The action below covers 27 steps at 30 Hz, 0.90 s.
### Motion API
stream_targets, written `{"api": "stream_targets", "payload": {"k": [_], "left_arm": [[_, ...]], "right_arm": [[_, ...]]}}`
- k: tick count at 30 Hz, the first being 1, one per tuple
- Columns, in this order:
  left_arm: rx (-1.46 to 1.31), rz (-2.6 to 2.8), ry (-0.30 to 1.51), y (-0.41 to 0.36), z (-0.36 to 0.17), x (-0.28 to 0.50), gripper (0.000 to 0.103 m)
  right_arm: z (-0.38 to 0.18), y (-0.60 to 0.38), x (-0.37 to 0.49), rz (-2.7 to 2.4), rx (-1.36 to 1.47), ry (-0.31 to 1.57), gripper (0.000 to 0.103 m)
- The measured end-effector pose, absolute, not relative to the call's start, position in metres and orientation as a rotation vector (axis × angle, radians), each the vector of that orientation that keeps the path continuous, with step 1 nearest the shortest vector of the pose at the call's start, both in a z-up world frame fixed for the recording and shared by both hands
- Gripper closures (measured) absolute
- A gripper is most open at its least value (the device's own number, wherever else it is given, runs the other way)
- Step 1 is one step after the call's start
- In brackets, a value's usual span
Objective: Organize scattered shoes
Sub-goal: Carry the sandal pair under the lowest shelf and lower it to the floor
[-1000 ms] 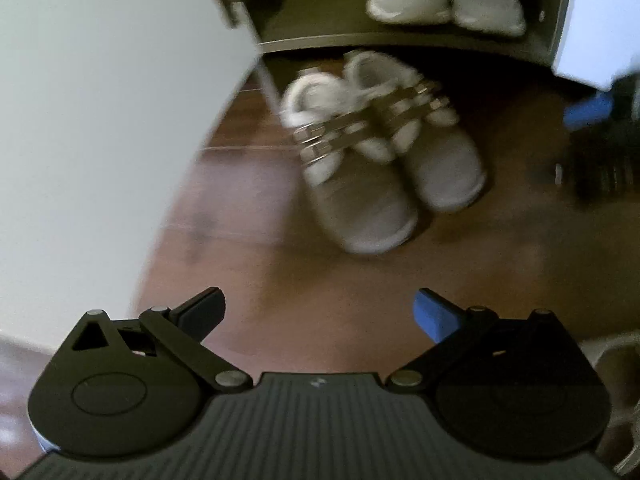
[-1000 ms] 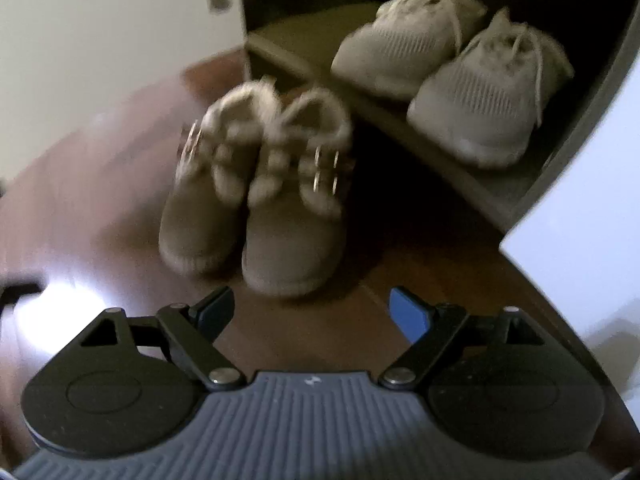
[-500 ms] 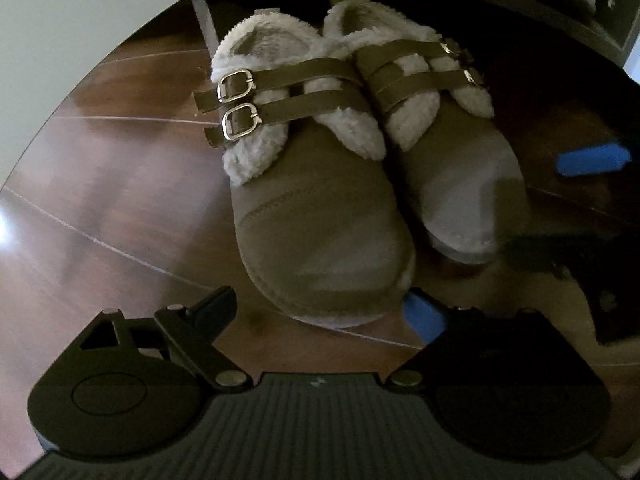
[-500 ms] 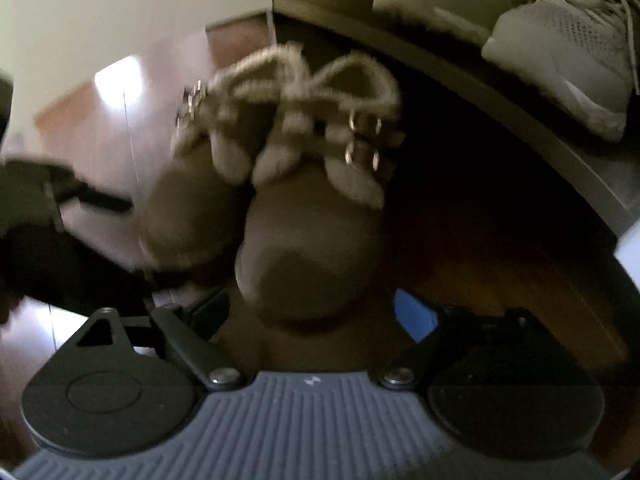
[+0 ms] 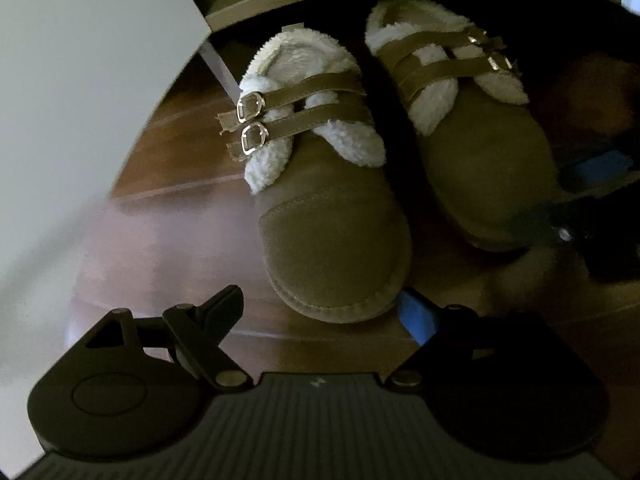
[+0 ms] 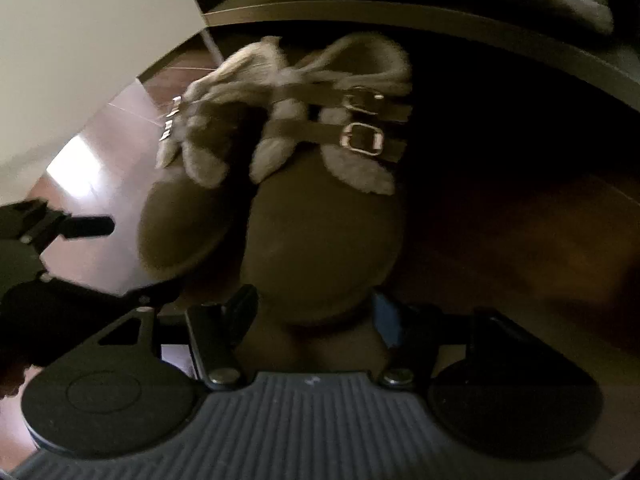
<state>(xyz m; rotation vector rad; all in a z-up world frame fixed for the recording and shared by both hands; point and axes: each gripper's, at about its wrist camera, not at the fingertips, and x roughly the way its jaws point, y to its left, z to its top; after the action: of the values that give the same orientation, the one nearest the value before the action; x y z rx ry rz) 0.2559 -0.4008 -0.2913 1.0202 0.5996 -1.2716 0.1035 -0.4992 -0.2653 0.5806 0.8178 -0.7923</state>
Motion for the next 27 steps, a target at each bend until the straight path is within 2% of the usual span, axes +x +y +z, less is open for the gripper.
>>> {"api": "stream_targets", "payload": {"k": [2,5,7,8,9,10,12,19,25,26,27], "left_arm": [[1.012,-1.295,0.571,-0.399,-0.289,0.256,0.016],[1.0,-1.328,0.522,-0.399,-0.289,0.251,0.016],[1.0,-1.34,0.521,-0.405,-0.293,0.248,0.019],[0.997,-1.357,0.533,-0.409,-0.294,0.247,0.022],[0.997,-1.371,0.533,-0.413,-0.296,0.246,0.024],[0.997,-1.38,0.528,-0.417,-0.298,0.247,0.024],[0.996,-1.396,0.53,-0.425,-0.302,0.248,0.025],[0.976,-1.412,0.527,-0.445,-0.304,0.253,0.025],[0.952,-1.394,0.604,-0.404,-0.292,0.27,0.027],[0.972,-1.377,0.621,-0.4,-0.295,0.272,0.028],[0.988,-1.369,0.635,-0.4,-0.298,0.273,0.032]], "right_arm": [[-0.266,-0.497,0.104,-0.802,0.573,0.823,0.042],[-0.263,-0.497,0.097,-0.84,0.617,0.763,0.031],[-0.265,-0.503,0.097,-0.856,0.639,0.743,0.031],[-0.266,-0.506,0.099,-0.865,0.638,0.744,0.032],[-0.267,-0.509,0.101,-0.87,0.637,0.746,0.04],[-0.267,-0.511,0.104,-0.869,0.638,0.751,0.043],[-0.266,-0.514,0.109,-0.867,0.639,0.761,0.045],[-0.257,-0.515,0.112,-0.874,0.634,0.784,0.045],[-0.252,-0.486,0.112,-0.888,0.507,0.817,0.046],[-0.254,-0.481,0.113,-0.89,0.501,0.833,0.053],[-0.258,-0.476,0.115,-0.891,0.494,0.853,0.069]]}}
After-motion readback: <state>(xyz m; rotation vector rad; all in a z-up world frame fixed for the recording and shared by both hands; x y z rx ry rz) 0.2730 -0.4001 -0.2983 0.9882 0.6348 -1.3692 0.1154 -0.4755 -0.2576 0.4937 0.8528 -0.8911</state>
